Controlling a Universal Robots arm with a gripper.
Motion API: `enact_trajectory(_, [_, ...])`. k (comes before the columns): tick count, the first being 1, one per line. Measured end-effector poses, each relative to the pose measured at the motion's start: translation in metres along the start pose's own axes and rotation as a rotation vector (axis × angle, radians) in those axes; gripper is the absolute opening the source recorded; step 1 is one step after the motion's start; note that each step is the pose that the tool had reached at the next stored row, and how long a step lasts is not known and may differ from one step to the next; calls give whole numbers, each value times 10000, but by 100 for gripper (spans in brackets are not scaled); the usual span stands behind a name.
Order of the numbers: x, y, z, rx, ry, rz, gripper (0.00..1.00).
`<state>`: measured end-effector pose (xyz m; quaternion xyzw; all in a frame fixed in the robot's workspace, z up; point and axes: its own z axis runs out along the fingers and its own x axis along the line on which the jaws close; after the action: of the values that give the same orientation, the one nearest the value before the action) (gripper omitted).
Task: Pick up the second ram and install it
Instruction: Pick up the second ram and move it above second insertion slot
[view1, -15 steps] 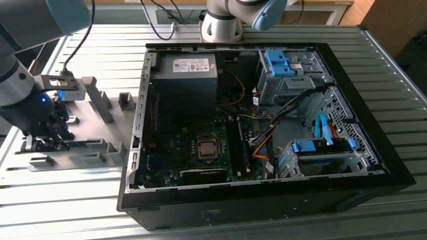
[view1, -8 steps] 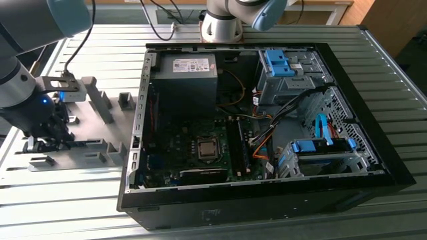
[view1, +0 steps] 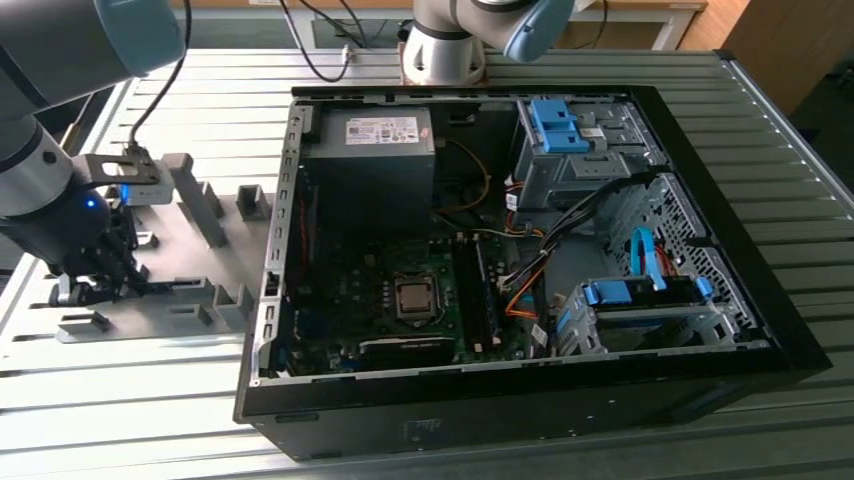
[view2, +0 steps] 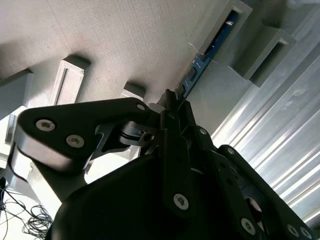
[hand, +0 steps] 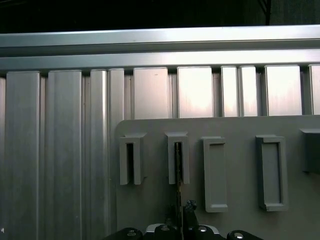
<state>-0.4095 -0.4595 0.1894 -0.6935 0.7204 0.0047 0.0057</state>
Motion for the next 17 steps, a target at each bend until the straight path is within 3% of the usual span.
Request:
enact_trajectory(4, [0, 0, 2, -1, 2, 0, 19])
enact_trajectory(5, [0, 0, 2, -1, 2, 0, 14])
enact_trajectory(17, [-1, -1, -2, 3, 10, 0, 14])
